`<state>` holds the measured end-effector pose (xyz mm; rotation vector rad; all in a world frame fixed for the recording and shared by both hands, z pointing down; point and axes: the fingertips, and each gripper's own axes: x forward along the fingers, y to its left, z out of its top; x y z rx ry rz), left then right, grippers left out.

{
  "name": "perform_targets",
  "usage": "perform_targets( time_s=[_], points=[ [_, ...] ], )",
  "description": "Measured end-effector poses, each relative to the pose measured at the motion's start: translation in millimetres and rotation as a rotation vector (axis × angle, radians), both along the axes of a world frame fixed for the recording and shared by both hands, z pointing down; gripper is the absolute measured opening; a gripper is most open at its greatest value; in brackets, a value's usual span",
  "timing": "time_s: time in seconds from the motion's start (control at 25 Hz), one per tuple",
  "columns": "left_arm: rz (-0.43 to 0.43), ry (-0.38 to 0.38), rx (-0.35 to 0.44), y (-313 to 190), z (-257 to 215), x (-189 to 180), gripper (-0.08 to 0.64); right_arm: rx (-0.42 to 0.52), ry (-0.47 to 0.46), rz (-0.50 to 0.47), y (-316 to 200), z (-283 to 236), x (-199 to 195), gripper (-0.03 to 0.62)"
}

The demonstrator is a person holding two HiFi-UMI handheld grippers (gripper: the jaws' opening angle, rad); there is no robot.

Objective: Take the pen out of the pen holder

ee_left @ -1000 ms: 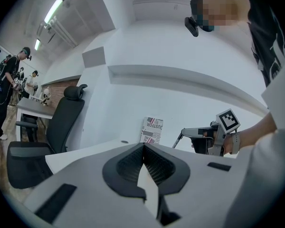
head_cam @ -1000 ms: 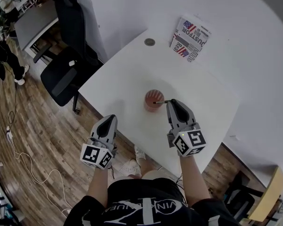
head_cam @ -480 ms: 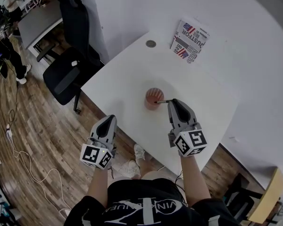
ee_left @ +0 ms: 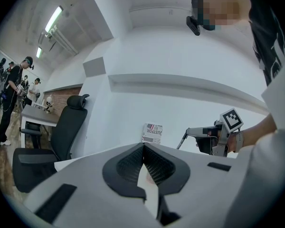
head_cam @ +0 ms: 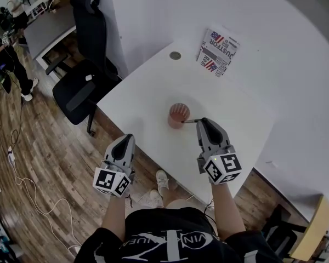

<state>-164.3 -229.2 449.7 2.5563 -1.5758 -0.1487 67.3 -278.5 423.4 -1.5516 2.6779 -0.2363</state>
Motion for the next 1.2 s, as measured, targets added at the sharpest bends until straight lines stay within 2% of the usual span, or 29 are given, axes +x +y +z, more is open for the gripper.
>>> perform_targets(
  time_s=[0.56,1.2],
  points=[
    [0.000,-0.002,0.038,10,-18,-3,0.014,0.015,0.041,0.015,27,-9,11,0.057],
    [-0.014,-0.006,0.035,23,-22,0,0.015,-0.003,0.050,0.051,56,0,36,0.057]
  ],
)
